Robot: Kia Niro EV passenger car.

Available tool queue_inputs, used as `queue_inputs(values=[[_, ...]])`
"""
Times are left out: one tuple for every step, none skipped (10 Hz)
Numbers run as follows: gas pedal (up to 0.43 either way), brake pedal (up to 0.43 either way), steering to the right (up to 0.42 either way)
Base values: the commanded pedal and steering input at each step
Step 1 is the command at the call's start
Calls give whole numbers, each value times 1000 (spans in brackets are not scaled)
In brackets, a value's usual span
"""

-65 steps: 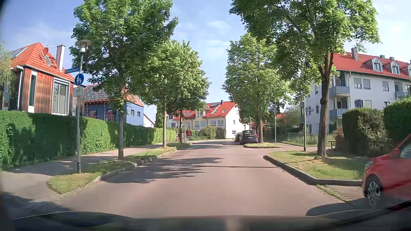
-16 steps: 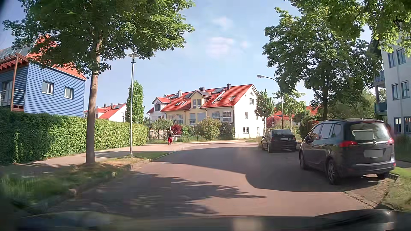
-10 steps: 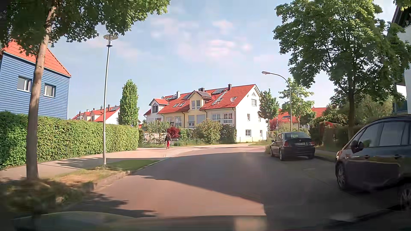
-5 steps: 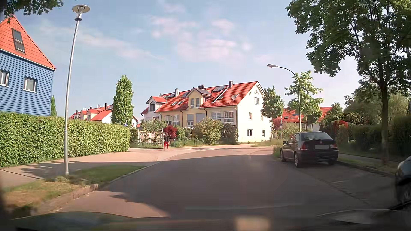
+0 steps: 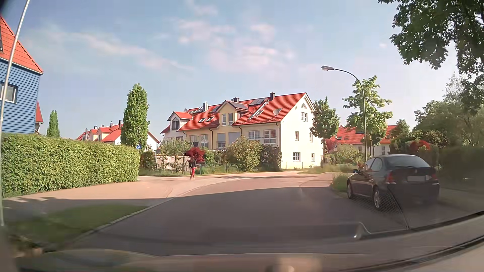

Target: Follow the waypoints while adhering to traffic rules and regulations

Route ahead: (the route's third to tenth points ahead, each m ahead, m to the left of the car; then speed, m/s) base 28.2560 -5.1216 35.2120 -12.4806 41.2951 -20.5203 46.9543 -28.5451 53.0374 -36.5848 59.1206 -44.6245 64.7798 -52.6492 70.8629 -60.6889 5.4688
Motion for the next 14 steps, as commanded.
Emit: queue_inputs(values=[[47,0,11],[47,0,14],[47,0,14],[47,0,14],[59,0,17],[59,0,22],[59,0,26],[59,0,31],[59,0,34],[59,0,37],[47,0,41],[47,0,45],[47,0,51],[47,0,55]])
